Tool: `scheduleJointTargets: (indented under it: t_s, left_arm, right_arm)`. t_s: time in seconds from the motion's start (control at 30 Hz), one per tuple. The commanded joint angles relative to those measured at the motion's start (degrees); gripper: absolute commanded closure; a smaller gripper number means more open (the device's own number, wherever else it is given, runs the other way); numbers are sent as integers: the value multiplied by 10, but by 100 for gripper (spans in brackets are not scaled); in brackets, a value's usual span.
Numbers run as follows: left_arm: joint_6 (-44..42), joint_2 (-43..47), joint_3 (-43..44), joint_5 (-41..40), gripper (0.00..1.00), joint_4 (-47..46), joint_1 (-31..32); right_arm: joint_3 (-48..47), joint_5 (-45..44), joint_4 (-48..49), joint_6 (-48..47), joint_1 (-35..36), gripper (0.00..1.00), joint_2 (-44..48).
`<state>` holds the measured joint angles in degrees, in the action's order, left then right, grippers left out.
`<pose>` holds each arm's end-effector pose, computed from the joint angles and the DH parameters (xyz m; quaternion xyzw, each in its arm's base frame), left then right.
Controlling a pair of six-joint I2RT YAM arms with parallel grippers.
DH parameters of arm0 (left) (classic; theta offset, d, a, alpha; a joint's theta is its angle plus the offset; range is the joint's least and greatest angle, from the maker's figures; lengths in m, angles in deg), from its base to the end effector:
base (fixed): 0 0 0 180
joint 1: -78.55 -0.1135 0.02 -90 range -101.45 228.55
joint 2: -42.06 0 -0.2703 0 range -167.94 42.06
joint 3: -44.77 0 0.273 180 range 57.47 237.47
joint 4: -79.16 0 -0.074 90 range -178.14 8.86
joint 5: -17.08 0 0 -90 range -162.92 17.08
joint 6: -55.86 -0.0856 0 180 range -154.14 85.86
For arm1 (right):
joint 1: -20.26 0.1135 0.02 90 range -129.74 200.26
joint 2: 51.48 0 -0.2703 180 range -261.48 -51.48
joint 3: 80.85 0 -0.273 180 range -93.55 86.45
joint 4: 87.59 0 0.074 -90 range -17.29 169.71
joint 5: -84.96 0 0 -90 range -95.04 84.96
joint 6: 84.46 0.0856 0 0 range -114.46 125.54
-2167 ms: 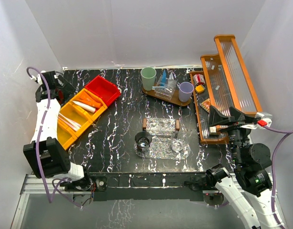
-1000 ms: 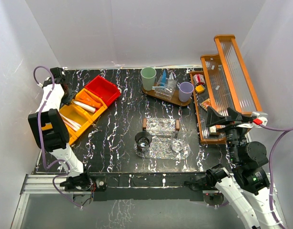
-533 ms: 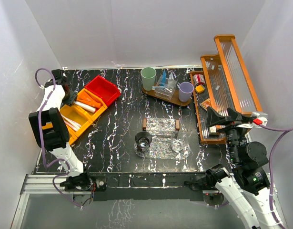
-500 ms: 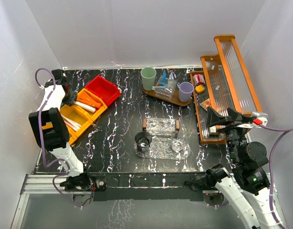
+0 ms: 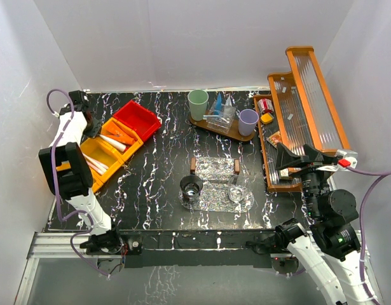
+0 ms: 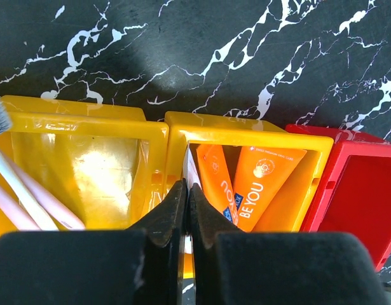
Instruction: Prepare toiletry sets of a toothbrush and toothpaste on the tray
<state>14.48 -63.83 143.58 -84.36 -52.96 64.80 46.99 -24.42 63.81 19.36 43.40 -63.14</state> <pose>0.4385 0.1248 0.2105 -0.5170 0.7962 0.0009 0.3143 0.1163 0.0188 0.3773 0.0798 0.6296 0.1421 0.7597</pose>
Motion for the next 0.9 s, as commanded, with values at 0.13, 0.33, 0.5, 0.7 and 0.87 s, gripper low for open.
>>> scheduleJointTargets:
  t_s: [0.13,0.33,0.5,0.7,0.87]
  left_arm:
    - [-19,92,65,6,100,43,-1]
    - [-47,176,71,69,100,-3,-1]
    - [-116,304,-48,305,100,-243,-1]
    - [-85,367,-190,570,100,-594,27]
    - [-279,406,-226,657,100,-642,176]
  right_arm:
    - [-12,5,16,7,-1,2,2]
    - [-30,-1,14,-5,-1,2,-2]
    - [-39,2,13,-1,-1,1,-4]
    - [-40,6,15,5,-1,2,-9]
    - [-42,1,15,3,-2,2,-10]
